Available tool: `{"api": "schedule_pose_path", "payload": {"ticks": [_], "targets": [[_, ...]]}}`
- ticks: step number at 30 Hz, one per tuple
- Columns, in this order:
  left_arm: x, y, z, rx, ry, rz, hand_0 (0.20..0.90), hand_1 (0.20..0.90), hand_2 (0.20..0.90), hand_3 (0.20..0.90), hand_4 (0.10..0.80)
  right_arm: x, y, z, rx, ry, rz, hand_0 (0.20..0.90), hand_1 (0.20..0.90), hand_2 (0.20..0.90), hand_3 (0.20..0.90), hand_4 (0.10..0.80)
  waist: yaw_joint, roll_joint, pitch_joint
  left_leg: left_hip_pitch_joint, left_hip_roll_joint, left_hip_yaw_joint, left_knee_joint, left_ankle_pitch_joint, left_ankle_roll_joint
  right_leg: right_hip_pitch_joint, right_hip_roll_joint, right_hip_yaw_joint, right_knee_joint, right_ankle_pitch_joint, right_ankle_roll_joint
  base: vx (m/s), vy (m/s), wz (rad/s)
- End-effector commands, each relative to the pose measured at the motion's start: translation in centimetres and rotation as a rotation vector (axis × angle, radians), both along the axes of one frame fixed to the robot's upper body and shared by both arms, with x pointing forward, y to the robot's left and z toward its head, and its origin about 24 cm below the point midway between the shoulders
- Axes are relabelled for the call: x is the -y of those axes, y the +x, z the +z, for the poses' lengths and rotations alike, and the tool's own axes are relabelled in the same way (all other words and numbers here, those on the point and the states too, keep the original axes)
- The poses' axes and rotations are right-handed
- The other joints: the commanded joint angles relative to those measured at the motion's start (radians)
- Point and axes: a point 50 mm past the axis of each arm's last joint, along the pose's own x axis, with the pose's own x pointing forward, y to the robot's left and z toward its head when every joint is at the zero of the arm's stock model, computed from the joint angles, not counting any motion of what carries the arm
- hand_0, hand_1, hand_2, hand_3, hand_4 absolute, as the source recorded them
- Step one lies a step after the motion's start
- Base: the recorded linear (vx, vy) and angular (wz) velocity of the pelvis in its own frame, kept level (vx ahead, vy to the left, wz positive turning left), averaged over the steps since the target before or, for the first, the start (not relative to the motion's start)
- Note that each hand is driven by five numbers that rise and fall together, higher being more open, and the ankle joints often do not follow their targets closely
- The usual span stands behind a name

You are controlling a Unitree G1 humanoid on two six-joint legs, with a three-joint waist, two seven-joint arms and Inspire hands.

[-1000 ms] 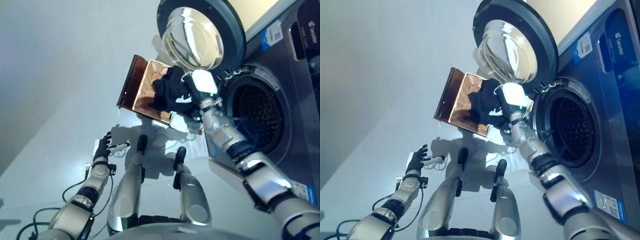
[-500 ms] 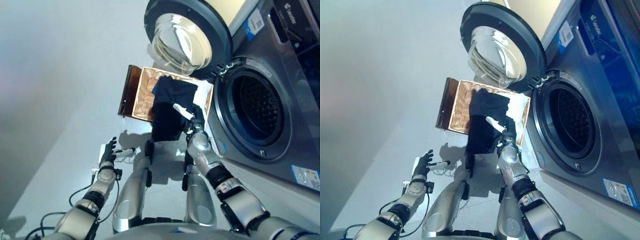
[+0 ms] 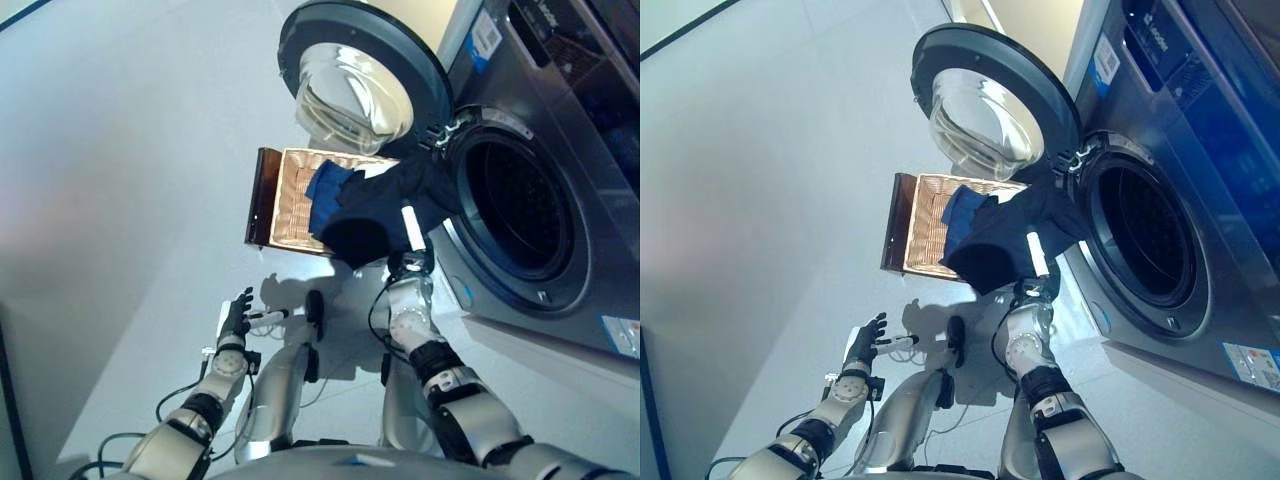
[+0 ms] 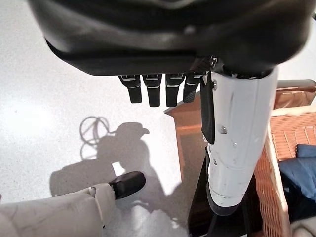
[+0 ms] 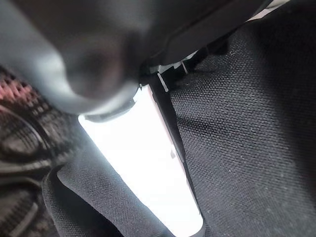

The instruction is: Pick up the clothes and place them into the washing machine

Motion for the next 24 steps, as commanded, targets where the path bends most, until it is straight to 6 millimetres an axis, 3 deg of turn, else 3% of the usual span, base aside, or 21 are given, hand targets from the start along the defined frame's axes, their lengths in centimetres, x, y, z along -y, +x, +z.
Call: {"api": "schedule_pose_path", "payload": {"ticks": [1, 11, 15, 18, 19, 24], "targets": [[0.8, -0.3, -0.3, -0.003, -0.018, -0.005, 0.9, 0.9, 0.9, 0.9, 0.8, 0.7, 0.9, 3.3, 0.219, 0.031, -0.077, 0.2, 0.2, 0.2, 0.2, 0.3, -0.012, 0.024, -0.04, -0.014, -0.036, 0.032, 0.107, -0.145, -0.045, -0.024, -0.035, 0.011, 0.104, -0.067, 0.0, 0.01, 0.016, -0.11], [2.2, 0.1, 0.1, 0.024, -0.066, -0.041, 0.9, 0.9, 0.9, 0.9, 0.8, 4.7, 1.1, 5.1, 0.265, 0.029, -0.269, 0.2, 0.2, 0.2, 0.2, 0.3, -0.038, 0.074, -0.012, -0.047, -0.041, 0.053, 0.129, -0.149, -0.048, -0.068, -0.037, 0.035, 0.122, -0.071, -0.003, 0.001, 0.003, -0.05], [2.6, 0.3, 0.6, 0.064, -0.107, -0.048, 0.9, 0.9, 0.9, 0.9, 0.8, 6.6, 1.9, 7.5, 0.318, -0.008, -0.334, 0.2, 0.2, 0.2, 0.2, 0.3, -0.045, 0.099, 0.015, -0.076, -0.038, 0.073, 0.149, -0.157, -0.052, -0.11, -0.034, 0.059, 0.141, -0.076, -0.005, -0.013, -0.008, -0.11], [2.7, 0.5, 0.9, 0.086, -0.121, -0.052, 0.9, 0.9, 0.9, 0.9, 0.8, 7.3, 2.2, 8.5, 0.337, -0.027, -0.357, 0.2, 0.2, 0.2, 0.2, 0.3, -0.042, 0.104, 0.024, -0.093, -0.033, 0.084, 0.163, -0.161, -0.054, -0.132, -0.027, 0.067, 0.147, -0.075, -0.007, -0.004, -0.042, -0.13], [2.5, 0.5, 1.1, 0.104, -0.131, -0.049, 0.9, 0.9, 0.9, 0.9, 0.8, 8.0, 2.7, 9.9, 0.362, -0.043, -0.383, 0.2, 0.2, 0.2, 0.2, 0.3, -0.036, 0.11, 0.033, -0.11, -0.027, 0.091, 0.169, -0.161, -0.058, -0.15, -0.02, 0.072, 0.144, -0.073, -0.008, -0.01, -0.053, -0.1], [2.1, 0.7, 1.5, 0.131, -0.142, -0.034, 0.9, 0.9, 0.9, 0.9, 0.8, 9.1, 3.3, 12.6, 0.423, -0.071, -0.423, 0.2, 0.2, 0.2, 0.2, 0.3, -0.022, 0.114, 0.041, -0.148, -0.014, 0.106, 0.168, -0.153, -0.067, -0.191, -0.007, 0.083, 0.14, -0.066, -0.012, -0.004, -0.07, -0.11]]}}
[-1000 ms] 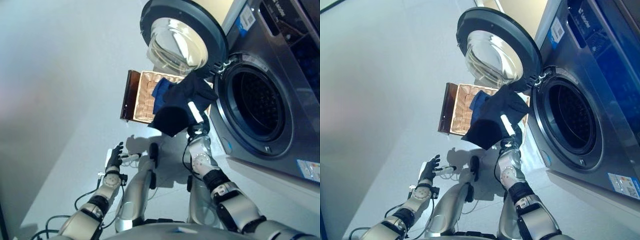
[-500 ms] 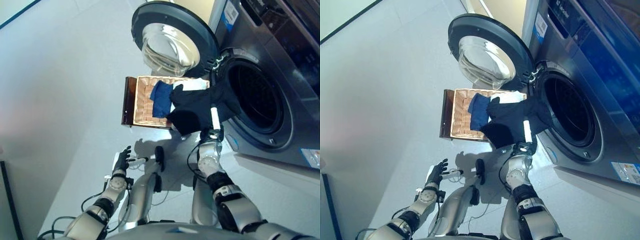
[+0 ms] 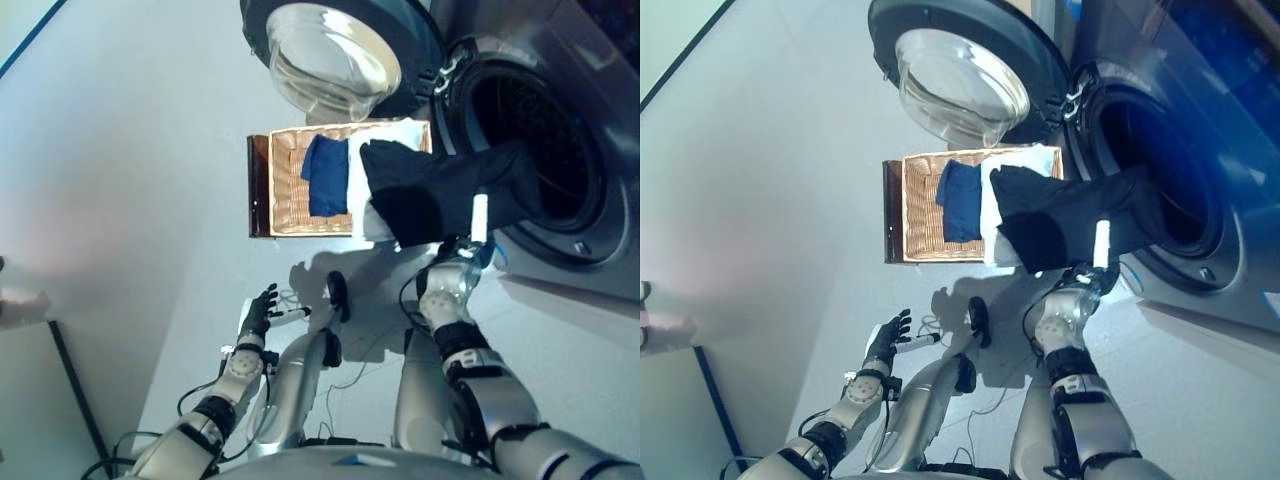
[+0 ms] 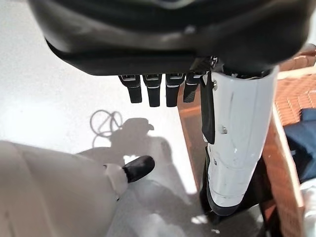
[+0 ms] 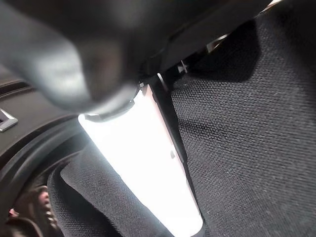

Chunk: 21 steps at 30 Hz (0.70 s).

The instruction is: Pick up the clothes and place them into the washing machine

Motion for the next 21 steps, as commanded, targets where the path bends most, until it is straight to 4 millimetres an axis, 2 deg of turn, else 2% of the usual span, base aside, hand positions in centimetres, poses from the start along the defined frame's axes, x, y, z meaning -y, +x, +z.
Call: {"api": "schedule_pose_path", "payload": {"ticks": [1, 2, 4, 5, 6, 7, 11, 12, 14, 15, 17, 20, 21], "targets": [[-1.1, 0.7, 1.2, 0.094, -0.002, 0.026, 0.9, 0.9, 0.9, 0.9, 0.8, 2.6, 1.4, 9.2, 0.325, -0.159, -0.121, 0.2, 0.2, 0.2, 0.2, 0.3, 0.017, 0.015, 0.01, -0.031, -0.002, 0.016, 0.141, -0.145, -0.073, -0.003, 0.003, -0.021, 0.062, -0.07, -0.039, 0.006, -0.051, -0.06], [-1.1, 0.7, 1.3, 0.094, -0.002, 0.026, 0.9, 0.9, 0.9, 0.9, 0.8, 2.6, 1.4, 9.2, 0.326, -0.16, -0.122, 0.2, 0.2, 0.2, 0.2, 0.3, 0.018, 0.015, 0.009, -0.032, -0.002, 0.016, 0.14, -0.145, -0.073, -0.005, 0.003, -0.021, 0.063, -0.07, -0.039, 0.011, -0.078, -0.06], [-1.1, 0.8, 1.6, 0.116, -0.019, 0.028, 0.9, 0.9, 0.9, 0.9, 0.8, 3.8, 1.5, 11.4, 0.371, -0.184, -0.162, 0.2, 0.2, 0.2, 0.2, 0.3, 0.024, 0.024, 0.013, -0.044, 0.003, 0.018, 0.127, -0.134, -0.08, -0.033, 0.014, -0.016, 0.077, -0.079, -0.044, 0.022, -0.071, -0.03], [-1.1, 0.8, 1.6, 0.116, -0.02, 0.028, 0.9, 0.9, 0.9, 0.9, 0.8, 3.8, 1.5, 11.5, 0.371, -0.184, -0.162, 0.2, 0.2, 0.2, 0.2, 0.3, 0.025, 0.024, 0.012, -0.045, 0.003, 0.018, 0.127, -0.134, -0.08, -0.035, 0.014, -0.016, 0.079, -0.08, -0.044, 0.033, -0.085, -0.04], [-1.0, 0.9, 1.9, 0.137, -0.038, 0.026, 0.9, 0.9, 0.9, 0.9, 0.8, 4.5, 1.5, 13.0, 0.398, -0.212, -0.182, 0.2, 0.2, 0.2, 0.2, 0.3, 0.027, 0.027, 0.016, -0.054, 0.007, 0.021, 0.122, -0.129, -0.083, -0.054, 0.02, -0.017, 0.093, -0.087, -0.048, 0.016, -0.044, -0.05], [-0.9, 0.9, 2.0, 0.138, -0.039, 0.025, 0.9, 0.9, 0.9, 0.9, 0.8, 4.5, 1.6, 13.1, 0.398, -0.213, -0.183, 0.2, 0.2, 0.2, 0.2, 0.3, 0.028, 0.027, 0.015, -0.055, 0.007, 0.021, 0.122, -0.129, -0.084, -0.056, 0.02, -0.017, 0.095, -0.088, -0.048, 0.026, -0.061, -0.07], [-0.8, 1.1, 2.1, 0.146, -0.052, 0.023, 0.9, 0.9, 0.9, 0.9, 0.8, 5.5, 1.8, 15.8, 0.431, -0.259, -0.205, 0.2, 0.2, 0.2, 0.2, 0.3, 0.032, 0.033, 0.013, -0.066, 0.01, 0.022, 0.104, -0.117, -0.091, -0.082, 0.025, -0.018, 0.108, -0.093, -0.051, 0.044, -0.055, -0.04], [-0.8, 1.1, 2.2, 0.149, -0.06, 0.026, 0.9, 0.9, 0.9, 0.9, 0.8, 5.7, 2.0, 17.3, 0.455, -0.278, -0.209, 0.2, 0.2, 0.2, 0.2, 0.3, 0.038, 0.035, 0.008, -0.065, 0.01, 0.022, 0.087, -0.111, -0.094, -0.088, 0.029, -0.018, 0.106, -0.095, -0.052, 0.048, -0.046, -0.02], [-0.8, 1.3, 2.3, 0.152, -0.061, 0.027, 0.9, 0.9, 0.9, 0.9, 0.8, 5.9, 2.0, 18.0, 0.464, -0.293, -0.214, 0.2, 0.2, 0.2, 0.2, 0.3, 0.04, 0.035, 0.007, -0.068, 0.011, 0.024, 0.082, -0.107, -0.096, -0.094, 0.03, -0.019, 0.106, -0.096, -0.052, 0.049, -0.04, 0.0], [-0.5, 1.5, 2.6, 0.167, -0.072, 0.022, 0.9, 0.9, 0.9, 0.9, 0.8, 6.2, 2.0, 20.0, 0.496, -0.322, -0.221, 0.2, 0.2, 0.2, 0.2, 0.3, 0.044, 0.037, 0.003, -0.069, 0.008, 0.022, 0.072, -0.102, -0.098, -0.103, 0.034, -0.018, 0.109, -0.096, -0.054, 0.065, -0.046, 0.02], [-0.4, 1.6, 2.8, 0.175, -0.08, 0.014, 0.9, 0.9, 0.9, 0.9, 0.8, 6.6, 1.9, 20.9, 0.506, -0.336, -0.228, 0.2, 0.2, 0.2, 0.2, 0.3, 0.046, 0.038, 0.001, -0.071, 0.007, 0.02, 0.066, -0.097, -0.1, -0.107, 0.035, -0.016, 0.107, -0.094, -0.054, 0.024, -0.018, 0.01], [-0.4, 1.9, 3.4, 0.207, -0.107, 0.013, 0.9, 0.9, 0.9, 0.9, 0.8, 7.6, 1.6, 24.1, 0.543, -0.371, -0.254, 0.2, 0.2, 0.2, 0.2, 0.3, 0.059, 0.045, -0.009, -0.075, 0.003, 0.019, 0.051, -0.09, -0.105, -0.126, 0.035, -0.015, 0.117, -0.098, -0.055, 0.026, -0.014, 0.01], [-0.3, 1.9, 3.4, 0.209, -0.109, 0.013, 0.9, 0.9, 0.9, 0.9, 0.8, 7.6, 1.6, 24.2, 0.545, -0.372, -0.253, 0.2, 0.2, 0.2, 0.2, 0.3, 0.059, 0.046, -0.008, -0.076, 0.003, 0.019, 0.05, -0.09, -0.105, -0.129, 0.035, -0.014, 0.118, -0.098, -0.055, 0.013, -0.039, 0.08]]}}
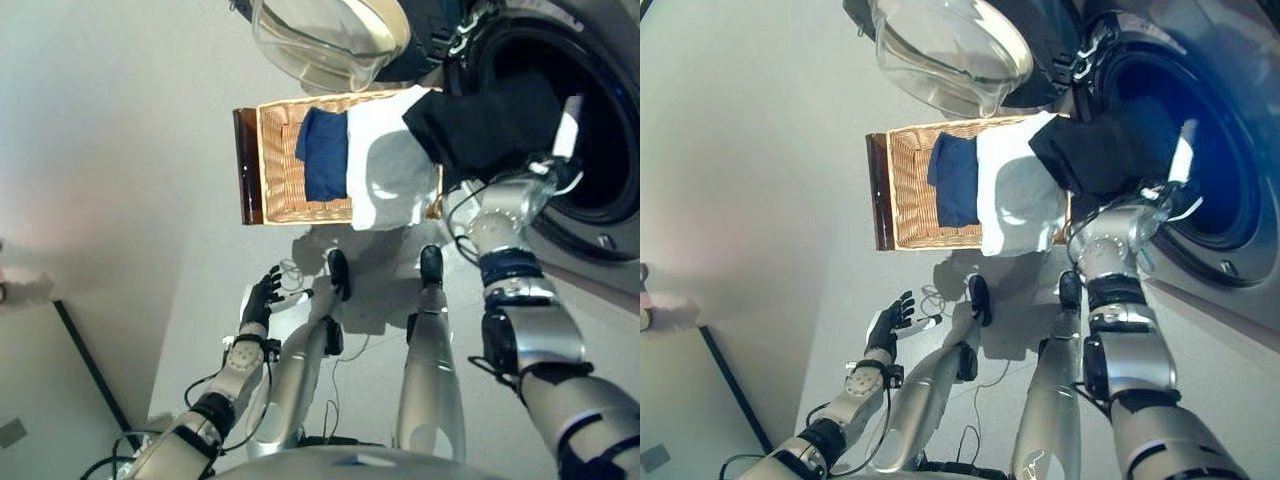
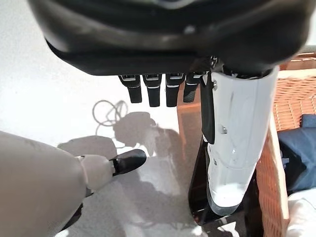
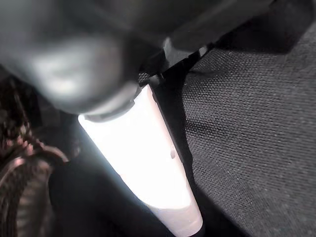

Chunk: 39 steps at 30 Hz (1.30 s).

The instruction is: Pick up the clothes and place them into the washing machine

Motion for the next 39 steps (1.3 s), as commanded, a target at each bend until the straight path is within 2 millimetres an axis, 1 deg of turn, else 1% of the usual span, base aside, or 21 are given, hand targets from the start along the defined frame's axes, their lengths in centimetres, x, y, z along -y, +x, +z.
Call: {"api": "schedule_pose_path", "payload": {"ticks": [1, 5, 10, 12, 13, 14, 15, 18, 19, 20, 21, 22, 24, 25, 27, 30, 31, 32, 33, 37, 39], "targets": [[-1.0, 0.6, 1.4, 0.098, 0.013, -0.012, 0.9, 0.9, 0.9, 0.9, 0.8, 2.4, -2.3, 11.7, 0.332, -0.235, -0.118, 0.2, 0.2, 0.2, 0.2, 0.3, 0.004, 0.054, -0.013, -0.028, 0.01, 0.001, 0.126, -0.112, -0.121, -0.016, 0.027, -0.039, 0.086, -0.074, -0.071, 0.011, -0.039, 0.08], [-1.1, 0.5, 1.5, 0.104, 0.0, -0.007, 0.9, 0.9, 0.9, 0.9, 0.8, 3.4, -3.2, 14.2, 0.407, -0.186, -0.159, 0.2, 0.2, 0.2, 0.2, 0.3, 0.014, 0.064, -0.017, -0.038, 0.009, 0.002, 0.126, -0.111, -0.128, -0.033, 0.028, -0.038, 0.102, -0.09, -0.073, 0.012, -0.031, 0.08], [-1.1, 0.6, 1.7, 0.12, -0.007, -0.011, 0.9, 0.9, 0.9, 0.9, 0.8, 5.0, -4.6, 17.0, 0.458, -0.144, -0.22, 0.2, 0.2, 0.2, 0.2, 0.3, 0.024, 0.094, -0.029, -0.06, 0.004, 0.012, 0.125, -0.106, -0.134, -0.07, 0.023, -0.025, 0.117, -0.095, -0.074, -0.007, 0.006, 0.06], [-1.0, 0.7, 1.8, 0.124, -0.014, -0.009, 0.9, 0.9, 0.9, 0.9, 0.8, 5.4, -4.9, 17.5, 0.469, -0.136, -0.23, 0.2, 0.2, 0.2, 0.2, 0.3, 0.026, 0.099, -0.031, -0.069, 0.005, 0.014, 0.125, -0.1, -0.134, -0.082, 0.023, -0.021, 0.119, -0.088, -0.075, -0.022, 0.009, 0.06], [-1.1, 0.8, 2.0, 0.134, -0.016, -0.007, 0.9, 0.9, 0.9, 0.9, 0.8, 6.1, -5.8, 18.3, 0.509, -0.098, -0.265, 0.2, 0.2, 0.2, 0.2, 0.3, 0.027, 0.111, -0.036, -0.077, 0.004, 0.016, 0.128, -0.105, -0.136, -0.096, 0.022, -0.015, 0.133, -0.098, -0.074, -0.034, 0.009, 0.04], [-1.1, 0.9, 2.0, 0.135, -0.016, -0.008, 0.9, 0.9, 0.9, 0.9, 0.8, 6.2, -5.8, 18.4, 0.511, -0.098, -0.266, 0.2, 0.2, 0.2, 0.2, 0.3, 0.028, 0.112, -0.036, -0.082, 0.005, 0.017, 0.129, -0.099, -0.135, -0.101, 0.022, -0.015, 0.133, -0.092, -0.075, 0.0, 0.0, 0.0], [-1.1, 0.9, 2.1, 0.14, -0.018, -0.009, 0.9, 0.9, 0.9, 0.9, 0.8, 7.1, -6.9, 19.3, 0.543, -0.072, -0.312, 0.2, 0.2, 0.2, 0.2, 0.3, 0.028, 0.122, -0.044, -0.089, 0.003, 0.018, 0.13, -0.102, -0.137, -0.113, 0.019, -0.011, 0.145, -0.102, -0.073, -0.035, 0.018, 0.0], [-1.0, 0.9, 2.3, 0.149, -0.019, -0.013, 0.9, 0.9, 0.9, 0.9, 0.8, 8.6, -8.4, 20.0, 0.542, -0.042, -0.379, 0.2, 0.2, 0.2, 0.2, 0.3, 0.03, 0.134, -0.055, -0.104, 0.002, 0.021, 0.132, -0.101, -0.139, -0.136, 0.018, -0.004, 0.156, -0.105, -0.072, -0.002, 0.002, 0.01], [-1.0, 1.0, 2.3, 0.15, -0.02, -0.013, 0.9, 0.9, 0.9, 0.9, 0.8, 8.7, -8.4, 20.1, 0.543, -0.042, -0.38, 0.2, 0.2, 0.2, 0.2, 0.3, 0.031, 0.135, -0.054, -0.108, 0.003, 0.023, 0.133, -0.096, -0.138, -0.14, 0.019, -0.004, 0.156, -0.098, -0.073, -0.012, 0.006, 0.03], [-0.9, 1.0, 2.5, 0.158, -0.024, -0.012, 0.9, 0.9, 0.9, 0.9, 0.8, 9.5, -9.3, 20.4, 0.544, -0.017, -0.417, 0.2, 0.2, 0.2, 0.2, 0.3, 0.028, 0.141, -0.058, -0.115, 0.0, 0.026, 0.134, -0.102, -0.14, -0.148, 0.019, 0.003, 0.16, -0.106, -0.072, -0.037, 0.007, 0.06], [-0.8, 1.1, 2.6, 0.163, -0.026, -0.015, 0.9, 0.9, 0.9, 0.9, 0.8, 9.7, -9.6, 20.6, 0.538, -0.01, -0.434, 0.2, 0.2, 0.2, 0.2, 0.3, 0.028, 0.144, -0.059, -0.125, 0.001, 0.031, 0.135, -0.096, -0.139, -0.16, 0.021, 0.007, 0.162, -0.098, -0.073, -0.001, 0.008, 0.05], [-0.8, 1.0, 2.6, 0.162, -0.025, -0.013, 0.9, 0.9, 0.9, 0.9, 0.8, 10.1, -9.9, 20.5, 0.527, -0.001, -0.453, 0.2, 0.2, 0.2, 0.2, 0.3, 0.026, 0.147, -0.06, -0.126, 0.001, 0.032, 0.136, -0.1, -0.141, -0.164, 0.021, 0.01, 0.167, -0.106, -0.073, -0.019, 0.007, 0.03], [-0.7, 1.0, 2.7, 0.166, -0.028, -0.016, 0.9, 0.9, 0.9, 0.9, 0.8, 10.4, -10.3, 20.6, 0.528, 0.011, -0.468, 0.2, 0.2, 0.2, 0.2, 0.3, 0.02, 0.154, -0.057, -0.139, 0.002, 0.039, 0.14, -0.094, -0.14, -0.18, 0.024, 0.017, 0.173, -0.1, -0.075, -0.018, 0.003, 0.05], [-0.6, 1.0, 2.6, 0.165, -0.027, -0.016, 0.9, 0.9, 0.9, 0.9, 0.8, 10.4, -10.3, 20.6, 0.527, 0.011, -0.468, 0.2, 0.2, 0.2, 0.2, 0.3, 0.021, 0.153, -0.059, -0.138, 0.001, 0.038, 0.142, -0.1, -0.141, -0.179, 0.023, 0.017, 0.176, -0.108, -0.074, 0.0, 0.0, 0.0], [-0.7, 1.1, 2.8, 0.174, -0.032, -0.007, 0.9, 0.9, 0.9, 0.9, 0.8, 11.1, -10.9, 20.2, 0.532, 0.032, -0.498, 0.2, 0.2, 0.2, 0.2, 0.3, 0.009, 0.163, -0.056, -0.151, 0.002, 0.044, 0.15, -0.102, -0.141, -0.197, 0.025, 0.027, 0.186, -0.109, -0.076, -0.035, 0.003, -0.06], [-0.7, 1.1, 2.9, 0.177, -0.037, 0.0, 0.9, 0.9, 0.9, 0.9, 0.8, 11.4, -11.0, 19.8, 0.529, 0.037, -0.507, 0.2, 0.2, 0.2, 0.2, 0.3, 0.007, 0.167, -0.056, -0.166, 0.006, 0.051, 0.156, -0.097, -0.138, -0.215, 0.028, 0.034, 0.193, -0.101, -0.078, -0.037, 0.0, -0.04], [-0.9, 1.1, 2.9, 0.178, -0.041, 0.008, 0.9, 0.9, 0.9, 0.9, 0.8, 11.8, -11.3, 19.5, 0.52, 0.039, -0.522, 0.2, 0.2, 0.2, 0.2, 0.3, 0.0, 0.175, -0.053, -0.171, 0.006, 0.057, 0.16, -0.099, -0.139, -0.224, 0.029, 0.04, 0.196, -0.102, -0.079, -0.024, 0.004, -0.04], [-0.9, 1.0, 2.9, 0.176, -0.041, 0.01, 0.9, 0.9, 0.9, 0.9, 0.8, 12.0, -11.4, 19.3, 0.519, 0.046, -0.529, 0.2, 0.2, 0.2, 0.2, 0.3, -0.001, 0.176, -0.056, -0.171, 0.006, 0.058, 0.163, -0.106, -0.14, -0.225, 0.028, 0.041, 0.201, -0.112, -0.078, -0.028, 0.01, -0.04], [-1.0, 1.0, 2.9, 0.178, -0.039, 0.013, 0.9, 0.9, 0.9, 0.9, 0.8, 12.3, -11.6, 19.1, 0.519, 0.053, -0.541, 0.2, 0.2, 0.2, 0.2, 0.3, -0.003, 0.179, -0.057, -0.18, 0.009, 0.062, 0.167, -0.1, -0.138, -0.235, 0.031, 0.045, 0.204, -0.103, -0.08, 0.0, 0.0, 0.0], [-1.2, 1.0, 2.9, 0.182, -0.043, 0.024, 0.9, 0.9, 0.9, 0.9, 0.8, 13.4, -12.6, 18.3, 0.506, 0.083, -0.598, 0.2, 0.2, 0.2, 0.2, 0.3, -0.015, 0.19, -0.059, -0.192, 0.01, 0.07, 0.175, -0.108, -0.137, -0.25, 0.034, 0.058, 0.212, -0.11, -0.08, -0.009, 0.009, -0.03], [-1.2, 1.0, 2.9, 0.182, -0.044, 0.025, 0.9, 0.9, 0.9, 0.9, 0.8, 13.6, -12.8, 18.3, 0.511, 0.092, -0.609, 0.2, 0.2, 0.2, 0.2, 0.3, -0.015, 0.19, -0.059, -0.198, 0.011, 0.074, 0.175, -0.103, -0.135, -0.256, 0.036, 0.061, 0.211, -0.102, -0.08, -0.023, 0.009, -0.04]]}}
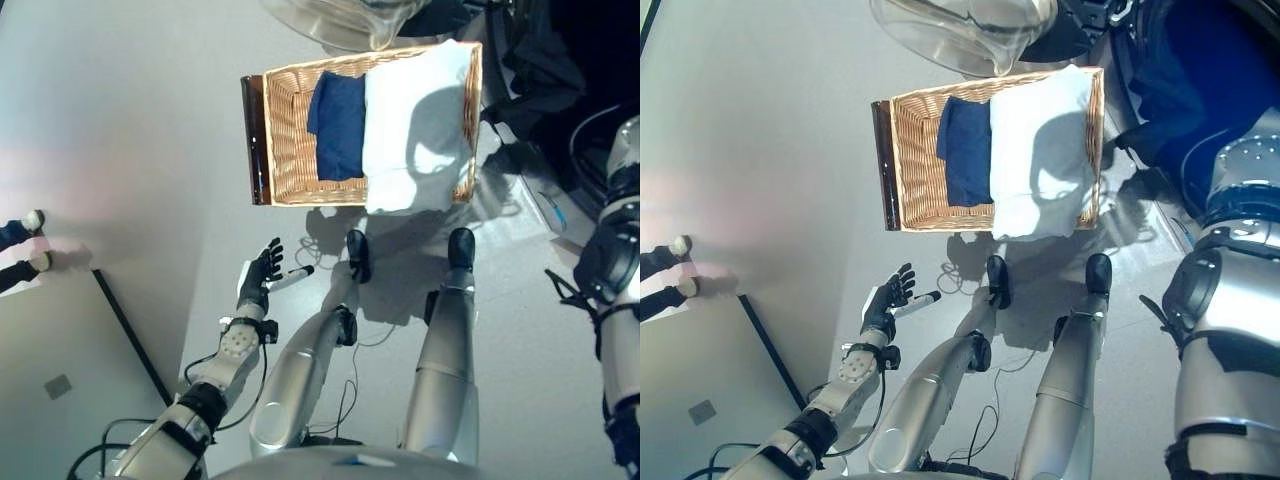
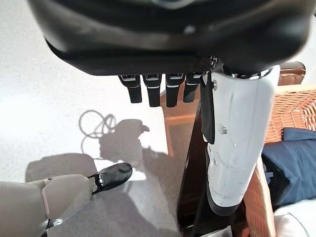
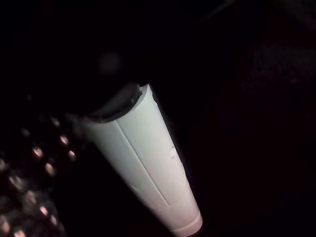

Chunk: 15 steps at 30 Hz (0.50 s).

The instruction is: Pick up the clothes and place them into the washing machine

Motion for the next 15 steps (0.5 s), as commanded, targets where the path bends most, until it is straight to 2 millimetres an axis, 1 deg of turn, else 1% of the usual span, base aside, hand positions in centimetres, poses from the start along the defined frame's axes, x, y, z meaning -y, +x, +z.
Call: {"api": "schedule_pose_path", "payload": {"ticks": [1, 2, 3, 4, 5, 6, 8, 9, 15], "targets": [[-0.8, -0.8, -0.1, 0.026, -0.01, 0.048, 0.9, 0.9, 0.9, 0.9, 0.8, 4.4, -8.7, 8.2, 0.196, -0.278, -0.377, 0.2, 0.2, 0.2, 0.2, 0.3, -0.054, 0.164, -0.043, -0.07, 0.06, 0.029, 0.184, -0.142, -0.108, 0.028, 0.055, -0.026, -0.06, -0.003, -0.074, -0.034, 0.012, -0.03], [-0.9, -0.8, -0.1, 0.025, -0.009, 0.05, 0.9, 0.9, 0.9, 0.9, 0.8, 4.5, -8.9, 8.3, 0.197, -0.277, -0.383, 0.2, 0.2, 0.2, 0.2, 0.3, -0.056, 0.166, -0.042, -0.074, 0.061, 0.032, 0.183, -0.137, -0.107, 0.022, 0.057, -0.024, -0.061, 0.004, -0.075, 0.01, 0.031, -0.02], [-1.0, -0.8, 0.0, 0.032, -0.011, 0.05, 0.9, 0.9, 0.9, 0.9, 0.8, 4.8, -9.5, 8.6, 0.198, -0.28, -0.402, 0.2, 0.2, 0.2, 0.2, 0.3, -0.056, 0.168, -0.05, -0.075, 0.062, 0.035, 0.182, -0.143, -0.107, 0.018, 0.057, -0.018, -0.06, -0.004, -0.073, -0.031, 0.019, 0.01], [-1.0, -0.8, 0.0, 0.032, -0.012, 0.05, 0.9, 0.9, 0.9, 0.9, 0.8, 4.8, -9.5, 8.7, 0.199, -0.28, -0.402, 0.2, 0.2, 0.2, 0.2, 0.3, -0.055, 0.168, -0.049, -0.079, 0.064, 0.037, 0.183, -0.137, -0.106, 0.013, 0.059, -0.017, -0.061, 0.004, -0.073, 0.0, 0.0, 0.0], [-1.1, -0.9, 0.0, 0.031, -0.011, 0.052, 0.9, 0.9, 0.9, 0.9, 0.8, 4.9, -10.0, 9.2, 0.208, -0.29, -0.42, 0.2, 0.2, 0.2, 0.2, 0.3, -0.057, 0.166, -0.052, -0.084, 0.066, 0.041, 0.183, -0.135, -0.105, 0.007, 0.061, -0.013, -0.061, 0.008, -0.073, -0.01, 0.002, -0.05], [-1.1, -0.9, 0.0, 0.031, -0.011, 0.051, 0.9, 0.9, 0.9, 0.9, 0.8, 4.9, -10.1, 9.2, 0.207, -0.29, -0.422, 0.2, 0.2, 0.2, 0.2, 0.3, -0.056, 0.166, -0.053, -0.081, 0.065, 0.04, 0.184, -0.142, -0.107, 0.009, 0.061, -0.012, -0.059, -0.001, -0.072, 0.01, 0.003, -0.08], [-1.0, -1.0, -0.1, 0.027, -0.014, 0.049, 0.9, 0.9, 0.9, 0.9, 0.8, 4.9, -10.5, 9.5, 0.224, -0.286, -0.437, 0.2, 0.2, 0.2, 0.2, 0.3, -0.06, 0.165, -0.054, -0.088, 0.067, 0.044, 0.186, -0.138, -0.105, 0.001, 0.064, -0.01, -0.057, 0.007, -0.073, -0.016, 0.002, -0.04], [-1.0, -1.2, -0.3, 0.019, -0.009, 0.045, 0.9, 0.9, 0.9, 0.9, 0.8, 4.8, -10.6, 9.8, 0.234, -0.288, -0.441, 0.2, 0.2, 0.2, 0.2, 0.3, -0.061, 0.164, -0.057, -0.089, 0.069, 0.047, 0.185, -0.137, -0.105, -0.002, 0.066, -0.007, -0.057, 0.008, -0.074, 0.0, 0.0, 0.0], [-1.2, -1.1, -0.4, 0.014, -0.003, 0.052, 0.9, 0.9, 0.9, 0.9, 0.8, 4.6, -10.4, 10.0, 0.215, -0.293, -0.437, 0.2, 0.2, 0.2, 0.2, 0.3, -0.057, 0.165, -0.064, -0.088, 0.067, 0.051, 0.181, -0.142, -0.103, -0.001, 0.065, -0.006, -0.058, 0.003, -0.073, -0.006, 0.002, 0.0]]}}
